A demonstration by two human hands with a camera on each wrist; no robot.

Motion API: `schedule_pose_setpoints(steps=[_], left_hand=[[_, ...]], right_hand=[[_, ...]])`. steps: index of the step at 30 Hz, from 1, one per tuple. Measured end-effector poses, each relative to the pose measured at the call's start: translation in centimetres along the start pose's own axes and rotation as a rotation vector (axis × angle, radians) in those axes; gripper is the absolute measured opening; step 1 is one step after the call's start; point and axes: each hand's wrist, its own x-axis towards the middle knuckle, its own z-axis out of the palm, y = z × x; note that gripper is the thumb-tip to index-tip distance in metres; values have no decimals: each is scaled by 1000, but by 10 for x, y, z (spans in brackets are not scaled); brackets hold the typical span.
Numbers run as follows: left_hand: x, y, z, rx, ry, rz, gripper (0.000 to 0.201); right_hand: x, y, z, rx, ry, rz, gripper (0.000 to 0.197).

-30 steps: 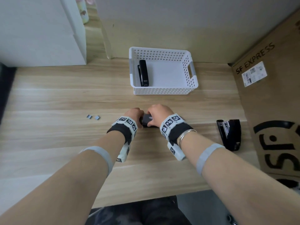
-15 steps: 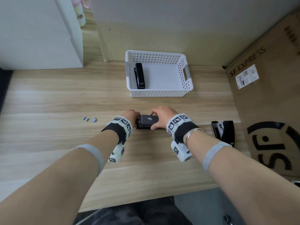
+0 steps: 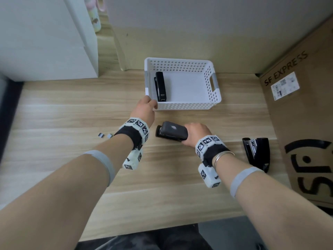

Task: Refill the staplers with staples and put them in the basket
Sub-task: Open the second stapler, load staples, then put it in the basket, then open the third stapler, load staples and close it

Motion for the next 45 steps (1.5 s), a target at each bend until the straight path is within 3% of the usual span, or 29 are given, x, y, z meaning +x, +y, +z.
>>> schedule_pose_setpoints(steps=[3,8,15,25,27,31,34,41,45], left_hand=[[23,2,-13,-20,72,-28,28],[62,6,-29,20,48,-72,28],[102,0,-25,14,5,-146,26],[117,-12,-18,-29,28,-179,19],[117,-11,-18,-23,31,-176,20],[116,-9,-17,-3,29,-182,20],[115,-6,-19,4,20,-194,20],[90,26,-20,8,47,-122,24],[66,49,-8,-9,51,-66,23]], right_hand=[[4,6,-31,90,127,18,36],[35,13,-90,217,269,164,36],[99,5,-107,450,200,366,26],[149,-12,-73,526,125,447,29],[151,-13,-67,527,121,453,29],[153,-14,-62,553,140,473,55],[148,-15,-65,567,110,473,63],[112,4,-88,567,346,500,42],[71,39,-83,533,403,566,37]])
